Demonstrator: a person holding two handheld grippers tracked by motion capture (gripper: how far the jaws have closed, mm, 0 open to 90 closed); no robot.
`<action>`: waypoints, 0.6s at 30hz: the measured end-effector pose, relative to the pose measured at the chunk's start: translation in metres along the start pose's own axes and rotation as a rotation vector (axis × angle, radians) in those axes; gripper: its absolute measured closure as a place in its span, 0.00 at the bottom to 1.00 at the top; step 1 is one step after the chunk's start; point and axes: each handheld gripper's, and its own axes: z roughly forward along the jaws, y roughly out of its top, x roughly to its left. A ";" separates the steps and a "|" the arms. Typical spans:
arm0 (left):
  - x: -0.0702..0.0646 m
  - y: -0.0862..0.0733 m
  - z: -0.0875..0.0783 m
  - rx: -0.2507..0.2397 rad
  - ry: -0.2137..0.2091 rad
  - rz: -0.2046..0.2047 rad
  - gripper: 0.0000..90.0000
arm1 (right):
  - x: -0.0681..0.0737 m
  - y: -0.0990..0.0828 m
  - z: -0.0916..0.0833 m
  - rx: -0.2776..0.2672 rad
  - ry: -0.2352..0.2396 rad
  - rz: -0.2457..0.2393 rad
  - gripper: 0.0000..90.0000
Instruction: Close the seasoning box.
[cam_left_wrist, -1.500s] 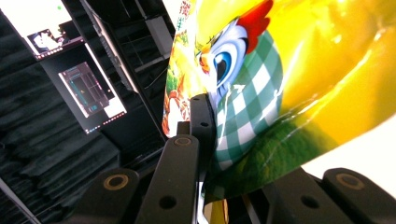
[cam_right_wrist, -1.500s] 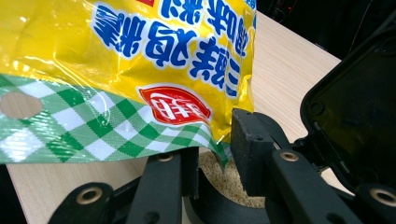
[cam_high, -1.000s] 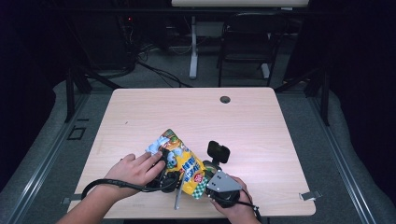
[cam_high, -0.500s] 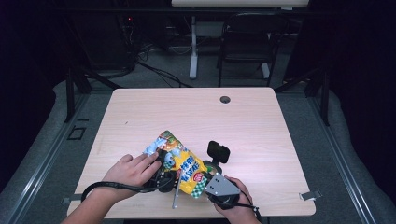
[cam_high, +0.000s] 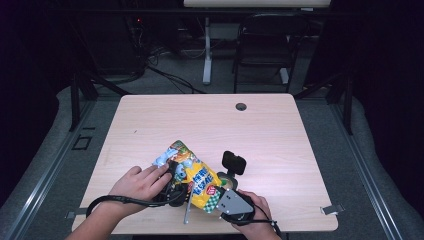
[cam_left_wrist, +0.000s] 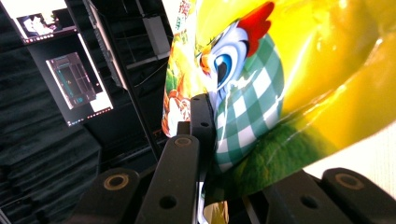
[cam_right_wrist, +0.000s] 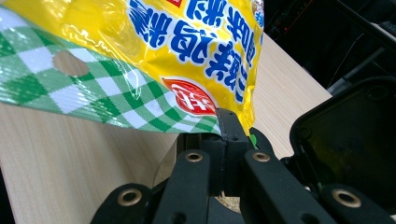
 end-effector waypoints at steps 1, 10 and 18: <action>-0.001 0.000 0.000 -0.006 0.003 -0.014 0.96 | 0.000 0.000 -0.001 0.002 -0.004 -0.006 1.00; -0.004 -0.002 0.001 -0.017 0.004 -0.053 0.96 | 0.000 0.002 -0.003 0.005 -0.019 -0.036 1.00; -0.014 -0.007 0.005 -0.037 -0.018 -0.124 0.96 | 0.004 0.005 -0.001 0.019 -0.030 -0.078 1.00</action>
